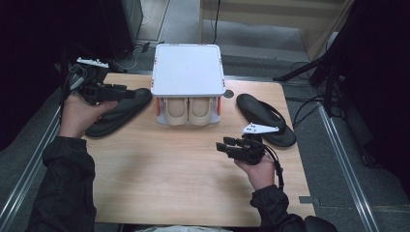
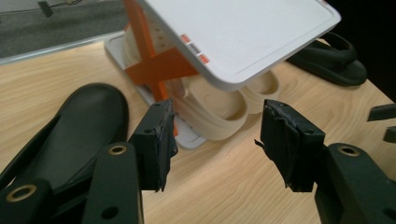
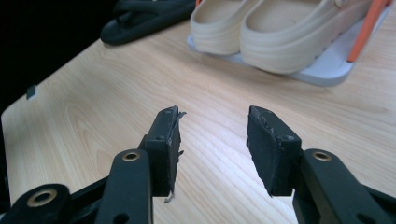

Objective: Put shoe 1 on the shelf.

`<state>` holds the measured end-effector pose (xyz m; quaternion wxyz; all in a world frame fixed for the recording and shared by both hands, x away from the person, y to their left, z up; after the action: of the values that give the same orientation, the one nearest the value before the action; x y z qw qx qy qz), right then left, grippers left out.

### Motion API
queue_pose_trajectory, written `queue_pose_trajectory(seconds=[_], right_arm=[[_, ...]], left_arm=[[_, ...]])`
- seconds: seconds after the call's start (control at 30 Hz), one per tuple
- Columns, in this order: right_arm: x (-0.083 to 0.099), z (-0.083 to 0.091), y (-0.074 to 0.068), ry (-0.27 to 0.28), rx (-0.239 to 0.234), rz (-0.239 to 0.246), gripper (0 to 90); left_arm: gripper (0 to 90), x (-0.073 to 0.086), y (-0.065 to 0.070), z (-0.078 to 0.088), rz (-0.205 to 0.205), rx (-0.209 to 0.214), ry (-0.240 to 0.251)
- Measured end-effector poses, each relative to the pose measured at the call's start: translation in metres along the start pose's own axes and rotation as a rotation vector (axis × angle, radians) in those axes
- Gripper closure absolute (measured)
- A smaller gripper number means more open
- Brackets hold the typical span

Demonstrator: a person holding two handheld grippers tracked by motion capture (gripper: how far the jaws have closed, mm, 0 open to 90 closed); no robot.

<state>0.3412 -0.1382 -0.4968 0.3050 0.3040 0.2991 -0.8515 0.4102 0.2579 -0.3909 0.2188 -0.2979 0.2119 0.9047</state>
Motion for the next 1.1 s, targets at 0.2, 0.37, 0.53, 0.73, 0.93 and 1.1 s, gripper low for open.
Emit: queue_pose_trajectory(seconds=[0.2, 0.37, 0.53, 0.73, 0.93, 1.1], right_arm=[[0.007, 0.008, 0.001, -0.001, 0.008, 0.008, 54.8], [0.012, 0.006, 0.001, -0.015, 0.013, 0.015, 54.8], [0.013, 0.001, -0.001, -0.034, 0.019, 0.028, 55.3], [0.013, -0.002, -0.004, -0.035, 0.019, 0.027, 54.2], [0.017, -0.002, -0.005, -0.041, 0.025, 0.025, 54.2], [0.022, -0.001, -0.003, -0.042, 0.034, 0.007, 54.3]], left_arm=[[51.7, 0.014, -0.013, -0.002, 0.055, -0.059, 0.017], [71.7, 0.027, -0.025, -0.014, 0.085, -0.054, 0.021], [82.4, 0.036, -0.037, -0.033, 0.105, -0.107, 0.011], [87.3, 0.042, -0.047, -0.054, 0.113, -0.117, 0.004], [90.0, 0.041, -0.057, -0.069, 0.158, -0.102, -0.021], [90.0, 0.037, -0.066, -0.082, 0.197, -0.120, -0.024]])
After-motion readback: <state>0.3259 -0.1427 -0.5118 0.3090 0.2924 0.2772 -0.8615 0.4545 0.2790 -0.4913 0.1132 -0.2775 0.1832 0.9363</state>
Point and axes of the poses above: each handheld gripper's, and its own axes: z roughly backward along the jaws, x roughly out of its underside, y roughly to its right, the point moved 5 cm from there along -z, roughly forward along the jaws, and after that the axes turned 9 degrees about -y, right-handed, at the moved point
